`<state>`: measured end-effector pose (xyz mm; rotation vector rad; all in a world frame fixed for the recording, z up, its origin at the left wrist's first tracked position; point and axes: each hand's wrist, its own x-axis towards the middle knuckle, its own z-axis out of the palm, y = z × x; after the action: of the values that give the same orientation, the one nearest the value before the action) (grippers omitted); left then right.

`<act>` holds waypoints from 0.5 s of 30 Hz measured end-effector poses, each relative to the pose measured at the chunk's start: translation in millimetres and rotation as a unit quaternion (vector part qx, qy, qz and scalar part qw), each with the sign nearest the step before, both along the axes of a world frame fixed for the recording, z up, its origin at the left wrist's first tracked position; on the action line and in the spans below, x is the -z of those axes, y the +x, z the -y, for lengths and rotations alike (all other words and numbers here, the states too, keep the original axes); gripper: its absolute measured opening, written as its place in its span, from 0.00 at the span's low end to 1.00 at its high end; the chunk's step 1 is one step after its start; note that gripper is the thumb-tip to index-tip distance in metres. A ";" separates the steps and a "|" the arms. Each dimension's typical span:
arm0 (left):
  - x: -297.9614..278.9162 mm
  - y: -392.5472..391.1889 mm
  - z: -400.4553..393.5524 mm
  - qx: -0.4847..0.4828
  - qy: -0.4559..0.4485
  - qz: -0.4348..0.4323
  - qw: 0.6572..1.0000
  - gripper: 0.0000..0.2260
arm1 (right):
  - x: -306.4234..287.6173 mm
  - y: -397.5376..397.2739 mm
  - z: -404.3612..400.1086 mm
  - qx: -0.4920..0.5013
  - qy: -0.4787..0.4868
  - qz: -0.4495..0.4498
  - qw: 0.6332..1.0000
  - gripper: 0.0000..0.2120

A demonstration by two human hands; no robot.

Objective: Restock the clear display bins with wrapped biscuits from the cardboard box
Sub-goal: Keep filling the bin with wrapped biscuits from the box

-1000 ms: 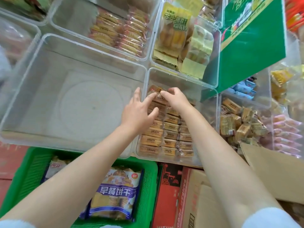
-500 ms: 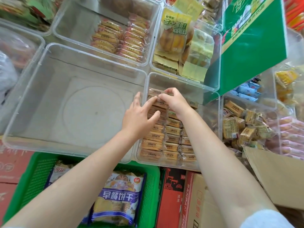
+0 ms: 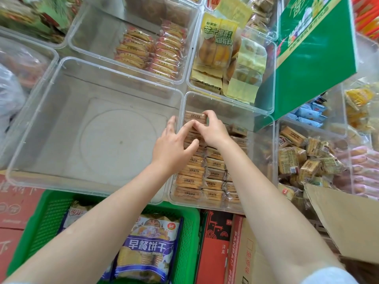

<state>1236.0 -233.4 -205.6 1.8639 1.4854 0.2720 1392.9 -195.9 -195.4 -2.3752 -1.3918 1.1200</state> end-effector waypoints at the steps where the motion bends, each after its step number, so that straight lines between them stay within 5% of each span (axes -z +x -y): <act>1: -0.1 0.3 -0.3 -0.001 0.001 -0.001 1.000 0.24 | 2.4 1.6 2.2 0.005 0.012 -0.021 1.000 0.27; 11: -9.3 -3.3 4.6 0.013 -0.002 -0.062 0.998 0.21 | -18.2 6.5 36.3 0.058 0.031 -0.049 0.997 0.26; 15: -31.6 6.2 55.1 0.040 0.132 -0.070 0.988 0.21 | -73.6 12.8 121.3 0.068 0.137 -0.053 0.987 0.12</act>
<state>1242.2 -288.5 -174.0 2.1872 1.5212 0.3181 1405.7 -317.2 -121.9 -2.1478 -1.2387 0.9383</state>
